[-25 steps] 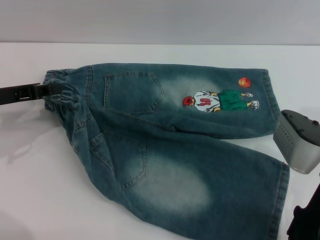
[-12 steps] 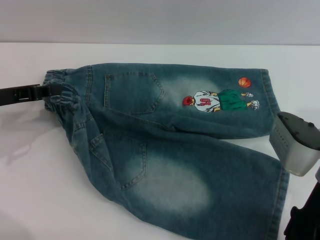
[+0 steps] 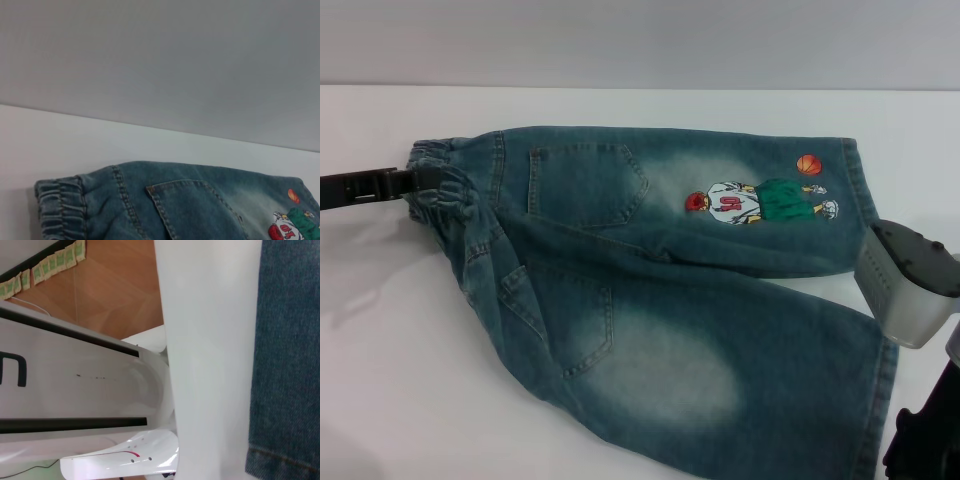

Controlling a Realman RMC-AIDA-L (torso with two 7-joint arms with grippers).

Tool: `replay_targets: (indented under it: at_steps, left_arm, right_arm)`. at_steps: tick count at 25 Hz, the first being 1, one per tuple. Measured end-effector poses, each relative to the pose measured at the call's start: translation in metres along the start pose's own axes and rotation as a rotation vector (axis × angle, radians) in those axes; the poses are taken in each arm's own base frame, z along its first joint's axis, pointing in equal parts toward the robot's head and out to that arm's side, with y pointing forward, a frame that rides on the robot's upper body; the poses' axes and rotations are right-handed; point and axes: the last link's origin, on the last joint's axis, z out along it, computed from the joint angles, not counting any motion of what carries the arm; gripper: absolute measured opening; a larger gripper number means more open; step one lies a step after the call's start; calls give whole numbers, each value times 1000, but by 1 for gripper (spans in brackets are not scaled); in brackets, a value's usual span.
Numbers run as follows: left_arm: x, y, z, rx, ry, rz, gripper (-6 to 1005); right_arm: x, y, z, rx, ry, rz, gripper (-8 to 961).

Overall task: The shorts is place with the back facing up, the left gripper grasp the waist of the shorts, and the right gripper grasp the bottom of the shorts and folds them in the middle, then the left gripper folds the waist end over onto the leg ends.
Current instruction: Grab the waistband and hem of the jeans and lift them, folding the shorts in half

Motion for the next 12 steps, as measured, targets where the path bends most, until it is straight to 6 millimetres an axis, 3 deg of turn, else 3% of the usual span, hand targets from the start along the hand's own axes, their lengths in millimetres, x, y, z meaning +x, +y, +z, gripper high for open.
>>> replay_targets:
  at_steps: [12]
  left_arm:
    - [2,0,0,3,2,3,47]
  right_arm:
    - [0,-1,0,3,-5,4,525]
